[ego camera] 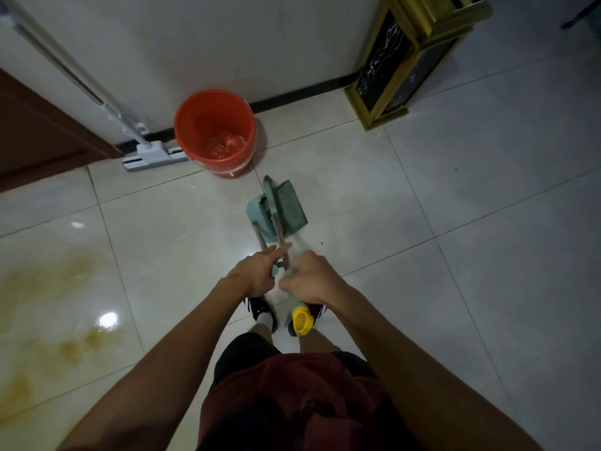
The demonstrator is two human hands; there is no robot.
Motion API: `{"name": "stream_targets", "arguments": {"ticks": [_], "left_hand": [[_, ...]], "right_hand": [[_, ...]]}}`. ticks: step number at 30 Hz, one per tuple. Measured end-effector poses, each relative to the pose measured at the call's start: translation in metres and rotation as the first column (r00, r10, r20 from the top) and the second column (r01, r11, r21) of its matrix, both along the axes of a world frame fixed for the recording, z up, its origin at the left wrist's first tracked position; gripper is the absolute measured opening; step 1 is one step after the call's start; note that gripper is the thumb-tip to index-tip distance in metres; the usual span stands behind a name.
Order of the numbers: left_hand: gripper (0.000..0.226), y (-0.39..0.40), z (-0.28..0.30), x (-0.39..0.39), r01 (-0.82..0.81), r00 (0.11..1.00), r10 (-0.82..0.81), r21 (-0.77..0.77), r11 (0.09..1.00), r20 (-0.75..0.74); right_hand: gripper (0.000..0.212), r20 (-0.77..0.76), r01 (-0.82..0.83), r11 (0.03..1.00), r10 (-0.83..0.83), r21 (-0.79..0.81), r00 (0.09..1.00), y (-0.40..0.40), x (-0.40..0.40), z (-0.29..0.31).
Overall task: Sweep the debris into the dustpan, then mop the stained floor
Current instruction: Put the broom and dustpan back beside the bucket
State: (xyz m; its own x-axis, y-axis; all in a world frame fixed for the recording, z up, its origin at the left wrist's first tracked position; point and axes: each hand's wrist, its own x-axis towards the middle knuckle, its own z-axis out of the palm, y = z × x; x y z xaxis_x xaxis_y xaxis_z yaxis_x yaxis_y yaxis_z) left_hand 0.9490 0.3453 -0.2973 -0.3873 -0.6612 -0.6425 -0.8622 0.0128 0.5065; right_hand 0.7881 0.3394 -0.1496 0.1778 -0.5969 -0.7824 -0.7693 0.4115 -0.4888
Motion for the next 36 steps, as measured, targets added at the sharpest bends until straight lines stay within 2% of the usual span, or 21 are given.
{"name": "stream_targets", "arguments": {"ticks": [3, 7, 10, 12, 16, 20, 25, 31, 34, 36], "left_hand": [[0.093, -0.002, -0.006, 0.0, -0.016, 0.996, 0.022, 0.073, 0.997, -0.085], [0.08, -0.007, -0.007, -0.005, -0.05, 0.994, 0.06, 0.102, 0.994, -0.096], [0.073, -0.01, -0.004, -0.012, -0.09, 0.994, 0.094, 0.076, 0.993, -0.057], [0.07, -0.008, -0.003, -0.014, -0.1, 0.993, 0.103, 0.053, 0.994, -0.05], [0.055, -0.001, -0.004, -0.02, -0.137, 0.99, 0.136, -0.031, 0.99, -0.029], [0.047, 0.002, -0.003, -0.025, -0.166, 0.986, 0.165, -0.081, 0.983, -0.023], [0.045, -0.005, 0.001, -0.029, -0.177, 0.984, 0.175, -0.11, 0.978, -0.031], [0.041, -0.025, 0.01, -0.035, -0.268, 0.963, 0.261, -0.183, 0.946, -0.058], [0.04, -0.035, 0.012, -0.045, -0.414, 0.91, 0.407, -0.176, 0.893, -0.071], [0.028, -0.044, 0.012, -0.053, -0.501, 0.865, 0.497, -0.153, 0.852, -0.066]], "right_hand": [[0.026, 0.021, 0.003, 1.0, -0.003, 0.01, 1.0, 0.002, -0.005, -0.002], [0.013, 0.061, 0.045, 0.999, -0.046, 0.007, 0.997, 0.002, -0.013, -0.001], [0.018, 0.09, 0.244, 0.969, -0.248, 0.045, 0.965, 0.004, -0.032, -0.005], [0.019, 0.035, 0.366, 0.928, -0.369, 0.067, 0.929, 0.005, -0.051, -0.016], [0.027, -0.063, 0.49, 0.853, -0.487, 0.176, 0.871, 0.01, -0.092, -0.048], [0.015, -0.111, 0.59, 0.77, -0.582, 0.244, 0.806, 0.016, -0.115, -0.072], [0.019, -0.157, 0.587, 0.773, -0.566, 0.241, 0.809, 0.036, -0.141, -0.092], [0.018, -0.231, 0.671, 0.695, -0.631, 0.258, 0.741, 0.063, -0.193, -0.102], [0.016, -0.245, 0.704, 0.656, -0.661, 0.27, 0.71, 0.072, -0.219, -0.105], [0.014, -0.239, 0.71, 0.649, -0.67, 0.272, 0.703, 0.073, -0.232, -0.107]]}}
